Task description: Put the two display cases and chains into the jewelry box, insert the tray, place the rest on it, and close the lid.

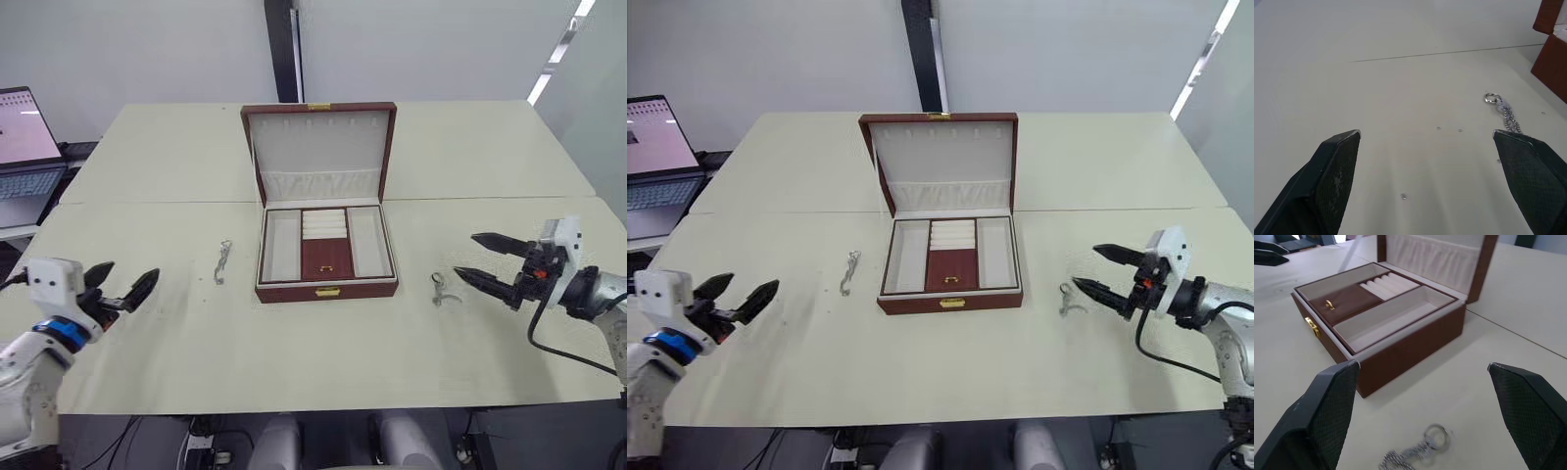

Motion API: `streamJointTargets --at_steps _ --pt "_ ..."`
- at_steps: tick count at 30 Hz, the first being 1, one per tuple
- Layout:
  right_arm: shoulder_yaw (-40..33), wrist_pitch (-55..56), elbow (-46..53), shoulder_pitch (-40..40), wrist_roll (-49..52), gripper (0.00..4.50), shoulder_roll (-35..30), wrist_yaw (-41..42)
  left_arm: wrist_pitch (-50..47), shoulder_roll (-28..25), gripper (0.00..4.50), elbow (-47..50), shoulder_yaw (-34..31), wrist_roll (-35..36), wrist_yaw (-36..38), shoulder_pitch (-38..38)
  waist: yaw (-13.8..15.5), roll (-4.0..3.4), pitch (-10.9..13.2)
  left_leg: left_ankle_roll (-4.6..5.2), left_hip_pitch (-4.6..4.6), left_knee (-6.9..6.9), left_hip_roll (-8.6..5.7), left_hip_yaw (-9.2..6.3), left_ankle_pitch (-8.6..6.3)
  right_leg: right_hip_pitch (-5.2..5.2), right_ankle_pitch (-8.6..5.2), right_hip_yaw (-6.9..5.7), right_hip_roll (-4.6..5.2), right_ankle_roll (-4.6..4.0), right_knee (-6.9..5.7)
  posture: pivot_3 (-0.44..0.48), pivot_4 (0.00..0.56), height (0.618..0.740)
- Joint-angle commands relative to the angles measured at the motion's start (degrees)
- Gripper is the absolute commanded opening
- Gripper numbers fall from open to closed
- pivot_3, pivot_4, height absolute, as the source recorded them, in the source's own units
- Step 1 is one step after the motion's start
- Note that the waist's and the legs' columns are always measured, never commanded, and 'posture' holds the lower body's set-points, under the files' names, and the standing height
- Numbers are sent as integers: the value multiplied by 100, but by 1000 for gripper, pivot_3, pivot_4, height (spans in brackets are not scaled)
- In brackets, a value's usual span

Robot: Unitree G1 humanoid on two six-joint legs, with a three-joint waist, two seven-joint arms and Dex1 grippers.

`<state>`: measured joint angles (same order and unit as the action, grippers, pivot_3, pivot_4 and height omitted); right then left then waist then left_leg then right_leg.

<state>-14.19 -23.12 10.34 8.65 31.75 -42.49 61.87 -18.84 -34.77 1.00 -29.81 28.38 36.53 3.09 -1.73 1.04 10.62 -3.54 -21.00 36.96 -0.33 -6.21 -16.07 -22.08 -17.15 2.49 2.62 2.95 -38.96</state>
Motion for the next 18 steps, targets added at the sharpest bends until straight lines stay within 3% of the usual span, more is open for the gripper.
streamJointTargets --at_steps 1,10,18 --pt "107 -113 723 -48 271 4470 -1 -29 -53 253 4500 498 267 -53 -349 -92 7 0 0 0 -2 0 0 -1 0 0 0 -1 0 0 1 0 150 740" --pt "364 -439 1530 186 570 4470 -33 -273 -32 1018 4500 566 954 -381 -1108 -576 5 5 -3 -1 -1 2 -6 -2 0 1 1 -3 -3 1 1 0 150 740" --pt "466 -396 1561 156 457 4470 -107 -304 -48 1395 4500 41 1415 -834 -1716 -1203 11 8 -4 0 -1 4 -8 -3 1 3 1 -4 -5 1 1 0 150 740"
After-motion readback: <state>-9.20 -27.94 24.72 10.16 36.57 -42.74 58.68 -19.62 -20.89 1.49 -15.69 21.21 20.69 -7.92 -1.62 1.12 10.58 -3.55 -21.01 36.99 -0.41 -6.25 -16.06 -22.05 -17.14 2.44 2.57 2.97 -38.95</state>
